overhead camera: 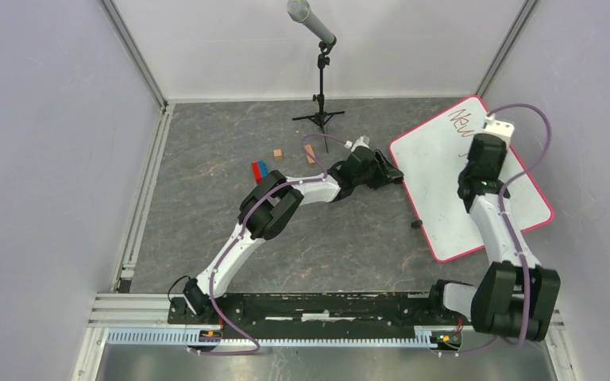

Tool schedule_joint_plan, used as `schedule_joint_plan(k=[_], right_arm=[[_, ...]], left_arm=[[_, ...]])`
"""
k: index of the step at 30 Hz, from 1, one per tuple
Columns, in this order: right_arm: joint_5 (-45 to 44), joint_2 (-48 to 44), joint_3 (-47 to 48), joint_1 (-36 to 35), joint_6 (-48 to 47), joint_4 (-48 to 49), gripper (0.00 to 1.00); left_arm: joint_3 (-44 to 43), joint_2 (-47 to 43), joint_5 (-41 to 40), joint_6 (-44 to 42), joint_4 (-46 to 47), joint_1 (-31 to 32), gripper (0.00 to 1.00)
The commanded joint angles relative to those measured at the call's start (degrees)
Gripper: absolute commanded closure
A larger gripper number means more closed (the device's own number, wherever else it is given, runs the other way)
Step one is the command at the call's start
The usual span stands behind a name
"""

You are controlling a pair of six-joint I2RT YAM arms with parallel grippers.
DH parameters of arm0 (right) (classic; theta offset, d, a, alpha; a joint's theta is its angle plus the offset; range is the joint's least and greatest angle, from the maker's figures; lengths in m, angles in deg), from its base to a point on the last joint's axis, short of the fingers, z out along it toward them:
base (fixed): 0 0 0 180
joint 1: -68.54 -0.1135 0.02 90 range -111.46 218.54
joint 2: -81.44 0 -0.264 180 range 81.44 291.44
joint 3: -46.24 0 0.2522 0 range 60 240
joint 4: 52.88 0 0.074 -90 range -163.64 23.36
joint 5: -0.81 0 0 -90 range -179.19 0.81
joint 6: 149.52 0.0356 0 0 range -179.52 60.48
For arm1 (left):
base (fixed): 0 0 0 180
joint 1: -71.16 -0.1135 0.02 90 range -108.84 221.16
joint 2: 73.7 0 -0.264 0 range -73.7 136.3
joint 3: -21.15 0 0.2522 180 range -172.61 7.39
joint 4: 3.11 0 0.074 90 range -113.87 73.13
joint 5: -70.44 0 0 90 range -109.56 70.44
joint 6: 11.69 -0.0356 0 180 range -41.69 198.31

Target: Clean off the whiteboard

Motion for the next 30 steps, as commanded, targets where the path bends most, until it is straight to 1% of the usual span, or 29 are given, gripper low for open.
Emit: schedule_joint_plan(k=[1,4,6,8,10,15,18,21,24,26,28,30], right_arm=[[2.49,7.78,2.78,-5.98,0.43,1.32,0.81],[2.37,12.63,5.67,-9.12,1.19,2.11,0.81],[2.64,14.48,6.94,-9.26,2.21,1.92,0.81],[0.75,14.73,7.31,-9.06,1.90,1.55,0.81],[-0.72,13.32,7.03,-7.44,1.31,0.75,0.81],[0.97,6.42,4.92,1.20,-0.44,-0.26,0.81],[2.12,4.98,6.11,1.99,-0.58,-1.07,0.81],[4.17,6.58,6.19,1.80,-0.64,-0.31,0.81],[4.49,10.52,6.58,-0.05,-0.27,0.12,0.81],[5.08,13.20,6.76,-3.60,-0.15,1.37,0.81],[3.05,16.48,7.93,-8.10,-0.24,1.47,0.81],[2.96,19.15,9.72,-10.65,0.21,1.11,0.81]], left_arm=[[1.92,1.63,-2.23,-0.88,-9.22,1.19,0.47],[1.97,1.63,-2.33,-0.87,-9.04,1.20,0.46],[1.67,1.71,-2.33,-1.00,-9.36,1.20,0.46],[1.61,1.71,-2.33,-1.06,-9.52,1.19,0.47],[1.70,1.63,-2.42,-1.06,-9.40,1.20,0.47],[2.06,1.54,-2.69,-0.89,-9.07,1.28,0.47],[1.96,1.59,-2.60,-1.13,-9.04,1.24,0.47],[1.97,1.59,-2.52,-1.27,-9.04,1.28,0.47],[1.88,1.61,-2.64,-1.42,-9.17,1.28,0.47],[1.61,1.63,-2.90,-1.56,-9.62,1.37,0.47],[1.62,1.52,-3.03,-1.50,-9.74,1.46,0.47],[1.59,1.52,-3.21,-1.58,-9.74,1.46,0.47]])
